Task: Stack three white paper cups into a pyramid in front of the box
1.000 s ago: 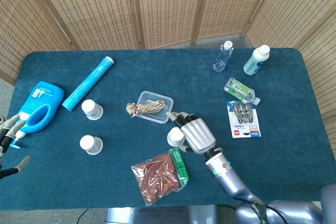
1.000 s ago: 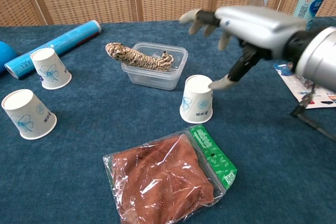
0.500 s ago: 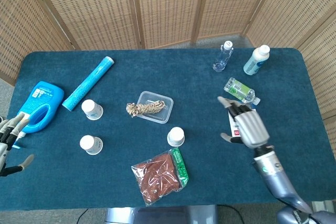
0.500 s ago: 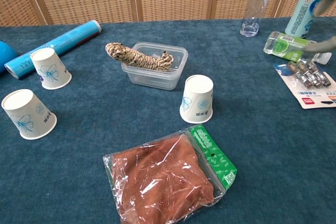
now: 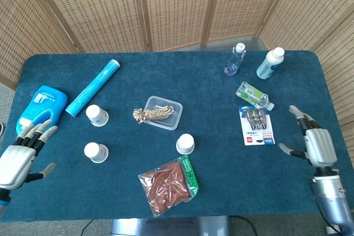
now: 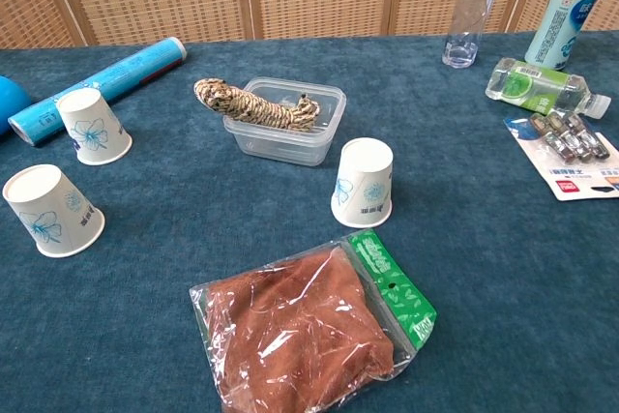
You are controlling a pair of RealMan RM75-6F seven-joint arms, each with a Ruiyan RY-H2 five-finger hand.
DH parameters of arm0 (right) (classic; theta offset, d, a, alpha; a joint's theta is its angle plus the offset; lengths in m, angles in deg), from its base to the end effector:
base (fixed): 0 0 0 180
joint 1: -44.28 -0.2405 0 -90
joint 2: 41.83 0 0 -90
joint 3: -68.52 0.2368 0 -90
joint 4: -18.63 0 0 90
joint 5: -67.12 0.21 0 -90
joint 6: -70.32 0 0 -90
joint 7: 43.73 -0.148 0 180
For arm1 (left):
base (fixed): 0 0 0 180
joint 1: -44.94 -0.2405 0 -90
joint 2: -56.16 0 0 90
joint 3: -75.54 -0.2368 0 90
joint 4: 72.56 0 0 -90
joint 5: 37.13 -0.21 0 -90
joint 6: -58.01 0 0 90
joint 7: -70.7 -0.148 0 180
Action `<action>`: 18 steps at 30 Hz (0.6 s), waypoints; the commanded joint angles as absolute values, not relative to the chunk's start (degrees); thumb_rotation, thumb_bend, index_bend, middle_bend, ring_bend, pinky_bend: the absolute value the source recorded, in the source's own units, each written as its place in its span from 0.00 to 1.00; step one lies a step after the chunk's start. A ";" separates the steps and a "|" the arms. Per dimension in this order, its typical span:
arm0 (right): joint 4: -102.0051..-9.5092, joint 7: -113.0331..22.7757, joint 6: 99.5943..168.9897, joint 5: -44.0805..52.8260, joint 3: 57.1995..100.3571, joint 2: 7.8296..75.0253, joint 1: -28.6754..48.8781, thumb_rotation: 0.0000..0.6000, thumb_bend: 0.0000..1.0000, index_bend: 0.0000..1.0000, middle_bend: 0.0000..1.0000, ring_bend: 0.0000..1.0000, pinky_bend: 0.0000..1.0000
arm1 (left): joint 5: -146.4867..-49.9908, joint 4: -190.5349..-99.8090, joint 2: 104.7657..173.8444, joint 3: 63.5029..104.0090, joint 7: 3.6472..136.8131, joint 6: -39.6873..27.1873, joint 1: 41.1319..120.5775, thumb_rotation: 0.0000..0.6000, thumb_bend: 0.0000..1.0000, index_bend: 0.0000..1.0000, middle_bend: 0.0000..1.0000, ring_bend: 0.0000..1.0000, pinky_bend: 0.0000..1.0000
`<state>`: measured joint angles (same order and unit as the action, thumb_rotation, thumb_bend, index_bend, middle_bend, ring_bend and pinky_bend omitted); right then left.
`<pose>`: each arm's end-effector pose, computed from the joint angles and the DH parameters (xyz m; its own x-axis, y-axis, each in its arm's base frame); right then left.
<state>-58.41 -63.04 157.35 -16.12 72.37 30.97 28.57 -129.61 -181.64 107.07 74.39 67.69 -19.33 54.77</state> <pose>-0.2911 -0.2485 0.1409 0.1618 0.1048 0.9812 -0.9730 -0.1487 0.1763 -0.2350 0.1825 0.1577 0.4232 0.1654 0.8908 0.8982 -0.2055 -0.3886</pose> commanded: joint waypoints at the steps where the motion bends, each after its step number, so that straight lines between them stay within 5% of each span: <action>1: -57.82 -65.40 158.75 -15.82 72.72 31.02 30.28 1.00 0.00 0.05 0.20 0.20 0.35 | -127.36 -185.09 108.20 74.98 61.20 -15.16 57.05 1.00 0.34 0.00 0.00 0.00 0.00; 18: -53.85 -73.26 158.15 -15.24 74.54 31.81 33.57 1.00 0.00 0.06 0.20 0.20 0.35 | -104.17 -189.35 117.24 76.96 37.47 -5.20 64.38 1.00 0.34 0.00 0.00 0.00 0.00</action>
<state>-53.93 -73.20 158.22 -15.30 74.47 31.82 33.51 -106.26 -189.12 115.90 76.77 39.06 -5.87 63.30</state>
